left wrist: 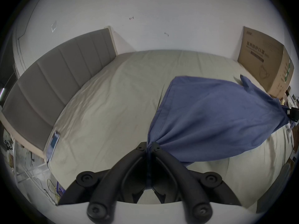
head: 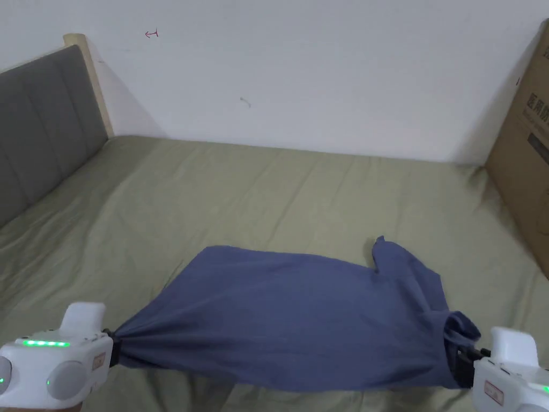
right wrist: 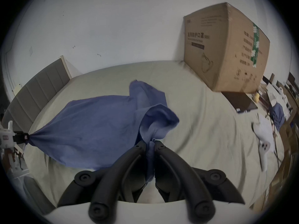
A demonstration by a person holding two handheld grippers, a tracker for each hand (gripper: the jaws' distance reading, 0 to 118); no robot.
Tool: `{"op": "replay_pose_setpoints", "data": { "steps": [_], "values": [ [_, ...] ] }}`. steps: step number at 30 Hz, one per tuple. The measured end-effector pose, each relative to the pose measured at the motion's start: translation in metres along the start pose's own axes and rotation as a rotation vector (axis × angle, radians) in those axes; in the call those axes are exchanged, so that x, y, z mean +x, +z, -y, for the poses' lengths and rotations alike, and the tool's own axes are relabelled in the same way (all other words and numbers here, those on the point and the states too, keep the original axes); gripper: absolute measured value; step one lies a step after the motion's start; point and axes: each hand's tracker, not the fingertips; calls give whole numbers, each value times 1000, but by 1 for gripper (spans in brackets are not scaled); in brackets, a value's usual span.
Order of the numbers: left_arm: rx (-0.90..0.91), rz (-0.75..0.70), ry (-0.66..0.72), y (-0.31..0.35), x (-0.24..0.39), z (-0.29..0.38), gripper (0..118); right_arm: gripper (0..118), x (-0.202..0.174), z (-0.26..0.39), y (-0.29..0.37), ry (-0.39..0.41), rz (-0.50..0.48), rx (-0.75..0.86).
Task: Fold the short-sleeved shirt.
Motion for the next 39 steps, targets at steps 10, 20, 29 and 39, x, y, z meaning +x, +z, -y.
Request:
{"op": "replay_pose_setpoints", "data": {
  "steps": [10, 20, 29, 39],
  "values": [
    [-161, 5, 9, 34, -15, 90, 2, 8, 23, 94, 47, -53, 10, -167],
    [-331, -16, 6, 3, -3, 120, 6, 9, 16, 141, 26, -66, 38, -345],
    [-145, 92, 147, 48, 3, 66, 89, 91, 3, 60, 75, -59, 1, -105],
    [466, 226, 113, 153, 62, -36, 89, 91, -29, -33, 166, 0, 18, 461]
  ]
}}
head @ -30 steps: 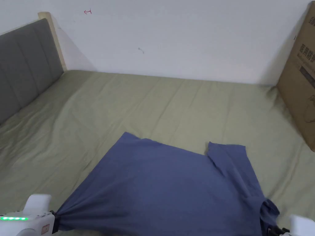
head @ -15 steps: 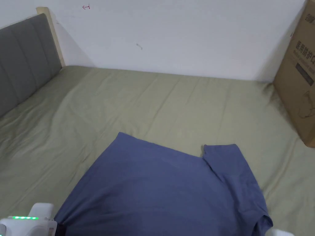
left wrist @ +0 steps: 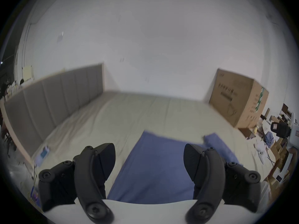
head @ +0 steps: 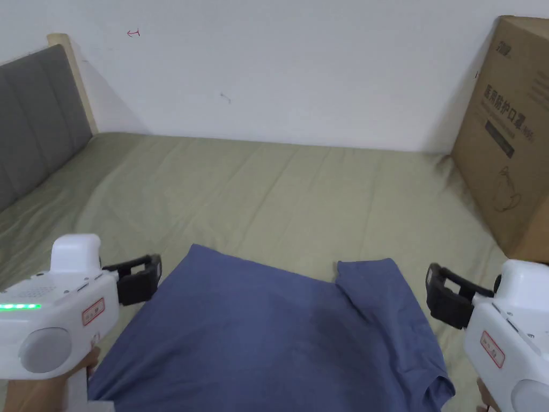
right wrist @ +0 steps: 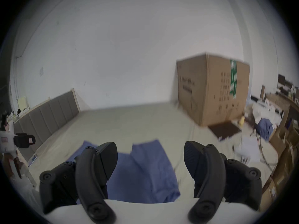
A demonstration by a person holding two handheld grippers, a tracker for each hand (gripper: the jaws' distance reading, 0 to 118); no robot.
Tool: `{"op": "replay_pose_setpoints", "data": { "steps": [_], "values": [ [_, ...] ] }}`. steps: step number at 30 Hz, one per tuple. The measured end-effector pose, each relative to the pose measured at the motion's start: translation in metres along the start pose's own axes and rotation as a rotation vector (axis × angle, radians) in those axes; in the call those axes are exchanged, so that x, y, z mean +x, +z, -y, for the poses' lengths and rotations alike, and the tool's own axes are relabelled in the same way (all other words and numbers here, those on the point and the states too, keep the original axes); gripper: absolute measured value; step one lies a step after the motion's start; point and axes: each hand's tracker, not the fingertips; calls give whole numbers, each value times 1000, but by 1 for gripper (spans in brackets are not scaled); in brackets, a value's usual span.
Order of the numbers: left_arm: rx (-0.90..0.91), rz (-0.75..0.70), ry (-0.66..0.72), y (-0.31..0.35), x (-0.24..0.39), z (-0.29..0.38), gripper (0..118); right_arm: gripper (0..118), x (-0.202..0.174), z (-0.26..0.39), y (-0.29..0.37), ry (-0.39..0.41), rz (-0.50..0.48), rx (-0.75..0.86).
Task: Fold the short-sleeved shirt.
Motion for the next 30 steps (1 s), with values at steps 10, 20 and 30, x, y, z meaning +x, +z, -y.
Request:
{"op": "replay_pose_setpoints", "data": {
  "steps": [10, 20, 30],
  "values": [
    [198, 64, -48, -2, 51, -8, 0, 0, -28, -16, 21, 152, 85, 160],
    [69, 105, -52, -35, 51, -12, 0, 0, -20, -10, 7, 108, 60, 137],
    [-275, 123, -131, -181, 23, -25, 0, 0, -10, -8, -51, 92, 66, 71]
  ]
}}
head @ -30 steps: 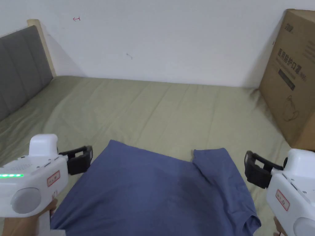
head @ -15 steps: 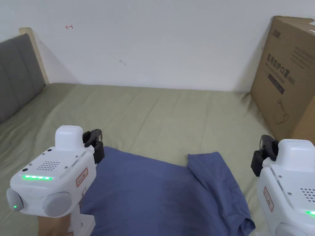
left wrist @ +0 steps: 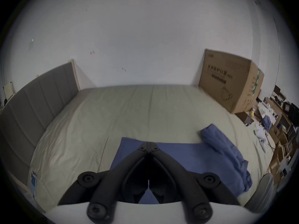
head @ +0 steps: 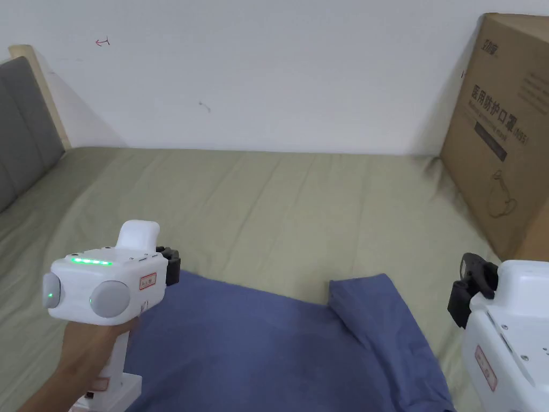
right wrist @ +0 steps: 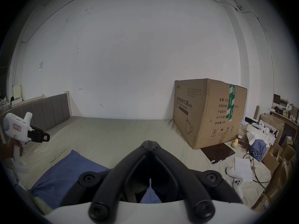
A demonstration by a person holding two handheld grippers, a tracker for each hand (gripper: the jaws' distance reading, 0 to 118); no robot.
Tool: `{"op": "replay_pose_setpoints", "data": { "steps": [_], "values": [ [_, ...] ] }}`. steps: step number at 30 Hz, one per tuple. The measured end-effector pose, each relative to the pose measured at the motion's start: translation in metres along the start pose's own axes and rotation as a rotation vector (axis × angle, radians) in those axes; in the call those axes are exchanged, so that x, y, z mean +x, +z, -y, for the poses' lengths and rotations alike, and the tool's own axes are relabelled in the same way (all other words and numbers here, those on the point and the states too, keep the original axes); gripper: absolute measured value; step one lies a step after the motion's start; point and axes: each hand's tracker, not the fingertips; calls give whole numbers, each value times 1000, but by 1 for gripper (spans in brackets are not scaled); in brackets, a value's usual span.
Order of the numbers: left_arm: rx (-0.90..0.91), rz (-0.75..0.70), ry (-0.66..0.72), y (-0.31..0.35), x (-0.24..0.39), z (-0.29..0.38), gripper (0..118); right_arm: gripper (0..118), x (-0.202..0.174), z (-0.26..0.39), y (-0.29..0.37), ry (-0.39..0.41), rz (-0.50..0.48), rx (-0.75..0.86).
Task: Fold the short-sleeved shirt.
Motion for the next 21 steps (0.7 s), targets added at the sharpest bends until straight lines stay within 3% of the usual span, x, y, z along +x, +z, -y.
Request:
{"op": "replay_pose_setpoints", "data": {
  "steps": [4, 5, 7, 8, 9, 15, 17, 18, 21],
  "values": [
    [-116, -9, -11, -70, -25, -15, 1, 0, -1, 8, -32, 7, 16, -39],
    [-150, -4, 14, -91, -34, -20, 10, 0, -1, 11, -41, 12, 18, -53],
    [-240, 6, 72, -129, -48, -24, 69, 0, 0, 17, -59, 19, 21, -76],
    [-306, 0, 98, -151, -55, -25, 89, 0, -1, 21, -67, 24, 22, -87],
    [-359, -5, 119, -170, -61, -23, 99, 0, -1, 25, -76, 30, 25, -98],
    [-460, -105, 77, -242, -73, -6, 97, 0, 4, 52, -113, 36, 40, -180],
    [-480, -121, 57, -255, -73, 0, 82, 0, 5, 59, -120, 35, 45, -203],
    [-489, -129, 52, -261, -72, 4, 65, 0, 7, 63, -123, 33, 47, -215],
    [-519, -112, 47, -266, -63, 16, 51, 0, 10, 72, -127, 20, 50, -250]
  ]
}}
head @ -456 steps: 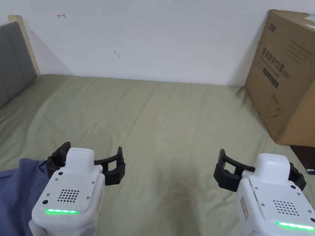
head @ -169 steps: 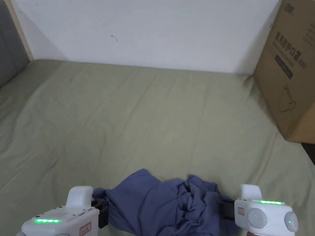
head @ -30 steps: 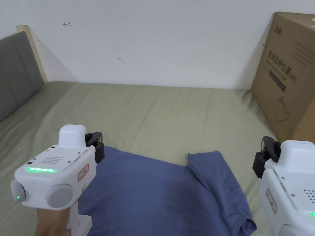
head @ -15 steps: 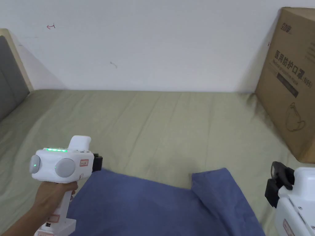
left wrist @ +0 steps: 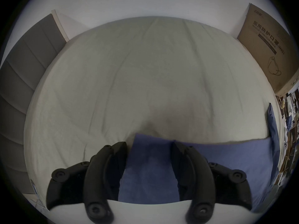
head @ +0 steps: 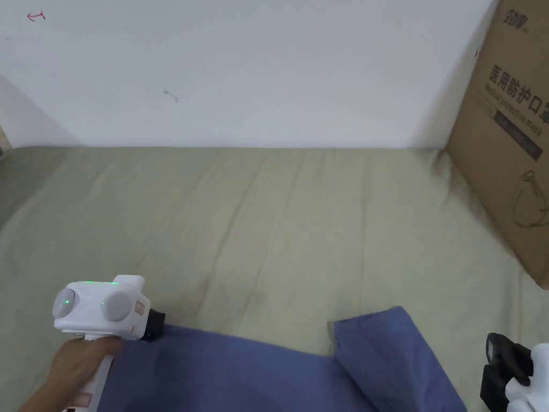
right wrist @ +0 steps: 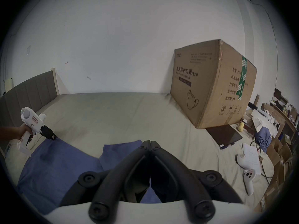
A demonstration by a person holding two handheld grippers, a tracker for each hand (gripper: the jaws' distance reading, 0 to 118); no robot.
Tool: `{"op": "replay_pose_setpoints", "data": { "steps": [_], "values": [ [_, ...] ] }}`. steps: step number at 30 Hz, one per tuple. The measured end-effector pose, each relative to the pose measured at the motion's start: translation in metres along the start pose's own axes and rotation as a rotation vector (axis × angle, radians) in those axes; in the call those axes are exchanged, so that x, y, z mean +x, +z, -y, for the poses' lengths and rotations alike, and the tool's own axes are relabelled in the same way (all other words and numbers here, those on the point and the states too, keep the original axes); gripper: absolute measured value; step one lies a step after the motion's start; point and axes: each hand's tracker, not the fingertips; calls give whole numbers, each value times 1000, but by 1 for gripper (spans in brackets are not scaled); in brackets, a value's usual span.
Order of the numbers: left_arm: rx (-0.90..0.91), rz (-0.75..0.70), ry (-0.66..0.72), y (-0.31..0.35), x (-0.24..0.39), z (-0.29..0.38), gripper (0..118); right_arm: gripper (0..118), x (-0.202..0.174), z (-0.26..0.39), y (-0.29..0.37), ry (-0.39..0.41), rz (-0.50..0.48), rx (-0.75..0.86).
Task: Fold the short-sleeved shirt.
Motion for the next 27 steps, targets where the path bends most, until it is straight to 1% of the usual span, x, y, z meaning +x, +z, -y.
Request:
{"op": "replay_pose_setpoints", "data": {
  "steps": [1, 2, 3, 4, 5, 6, 7, 8, 9, 10, 11, 12, 16, 17, 18, 19, 20, 21, 23, 24, 25, 27],
  "values": [
    [33, -32, -2, 4, 4, 2, 45, 0, 2, 2, -1, -4, -1, -10],
    [41, -19, 0, 7, 7, 5, 45, 0, 3, 4, -2, -10, 1, -26],
    [43, -18, -6, 10, 9, 6, 40, 0, 5, 5, -4, -27, 3, -51],
    [58, -8, -12, 13, 13, 8, 28, 0, 7, 7, -7, -44, 3, -81],
    [73, -15, -19, 16, 17, 10, 5, 0, 11, 7, -12, -58, -2, -118],
    [87, -26, -22, 19, 16, 11, 2, 0, 14, 9, -18, -67, -8, -163],
    [100, -25, -17, 26, 16, 13, 2, 9, 17, 13, -24, -75, -5, -194],
    [131, -22, -10, 35, 17, 16, 2, 27, 21, 16, -32, -89, -24, -241],
    [165, -12, 6, 45, 16, 18, 2, 58, 25, 19, -42, -99, -46, -298],
    [187, 4, 18, 54, 14, 19, 2, 83, 27, 23, -50, -120, -55, -339],
    [206, 28, 16, 66, 13, 22, 2, 101, 28, 29, -61, -124, -60, -381],
    [236, 44, 24, 80, 13, 26, 2, 107, 29, 34, -71, -122, -63, -416],
    [293, 90, 21, 131, 15, 41, 2, 106, 29, 58, -110, -80, -44, -524],
    [302, 100, 15, 141, 15, 45, 2, 104, 29, 64, -121, -75, -41, -556],
    [308, 103, 11, 150, 16, 46, 2, 99, 28, 69, -131, -81, -49, -571],
    [314, 104, 4, 156, 17, 49, 2, 89, 26, 73, -139, -71, -37, -574],
    [324, 105, -5, 162, 17, 52, 2, 76, 24, 76, -146, -70, -32, -582],
    [328, 105, -8, 167, 18, 54, 2, 60, 23, 80, -152, -61, -24, -602],
    [332, 108, -7, 168, 16, 55, 2, 56, 18, 86, -158, -50, -31, -621],
    [328, 107, -1, 168, 16, 56, 2, 52, 16, 87, -155, -35, -18, -606],
    [326, 109, 3, 169, 15, 58, 2, 41, 16, 86, -152, -37, -21, -603],
    [320, 107, 10, 166, 14, 60, 2, 1, 8, 81, -141, -29, -5, -598]
  ]
}}
